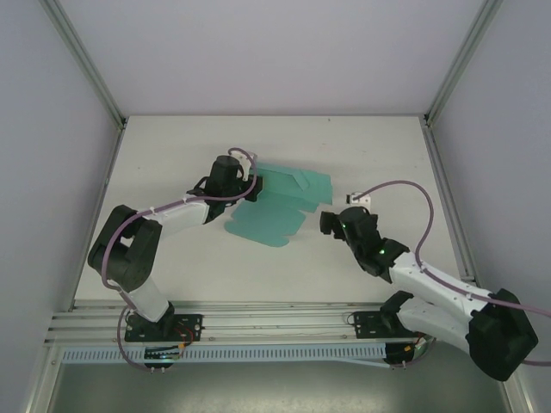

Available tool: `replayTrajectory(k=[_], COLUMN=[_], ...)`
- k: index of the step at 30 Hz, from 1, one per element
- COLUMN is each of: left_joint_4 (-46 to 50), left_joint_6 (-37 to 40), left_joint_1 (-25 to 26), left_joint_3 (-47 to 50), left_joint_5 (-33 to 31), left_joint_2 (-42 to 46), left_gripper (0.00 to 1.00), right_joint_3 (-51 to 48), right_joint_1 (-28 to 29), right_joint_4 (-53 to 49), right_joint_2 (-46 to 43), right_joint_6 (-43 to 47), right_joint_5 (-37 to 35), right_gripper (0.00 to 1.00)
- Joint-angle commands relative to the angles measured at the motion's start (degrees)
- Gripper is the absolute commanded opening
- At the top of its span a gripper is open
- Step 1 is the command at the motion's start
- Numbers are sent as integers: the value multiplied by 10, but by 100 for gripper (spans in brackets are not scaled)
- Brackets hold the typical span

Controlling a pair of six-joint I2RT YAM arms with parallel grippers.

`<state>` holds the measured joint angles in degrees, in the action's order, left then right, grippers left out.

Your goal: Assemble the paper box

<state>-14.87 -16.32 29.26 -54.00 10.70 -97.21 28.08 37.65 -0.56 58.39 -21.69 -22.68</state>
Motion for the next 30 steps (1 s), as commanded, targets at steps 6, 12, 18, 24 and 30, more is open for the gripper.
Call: replayTrajectory(k=[6,12,18,24,30], left_joint_4=[-20,-11,3,53,81], left_joint_6=[4,8,7,-26,-52], left_joint_1=[2,2,2,2,2], left_joint_3=[-25,-27,-35,-62,-91], left_joint_5=[52,45,41,29,47], left_joint_2=[-17,-22,-33,-57,-65], left_gripper=[0,0,0,0,0], right_joint_3=[103,138,142,120,78], right_joint_1=[-17,-16,-17,-17,-22], right_joint_4=[54,84,113,161,258], right_joint_2=[82,135,145,128,126], right_joint_6=[49,47,33,6,-22], right_joint_5=[90,104,74,62,91], right_gripper=[99,99,99,99,99])
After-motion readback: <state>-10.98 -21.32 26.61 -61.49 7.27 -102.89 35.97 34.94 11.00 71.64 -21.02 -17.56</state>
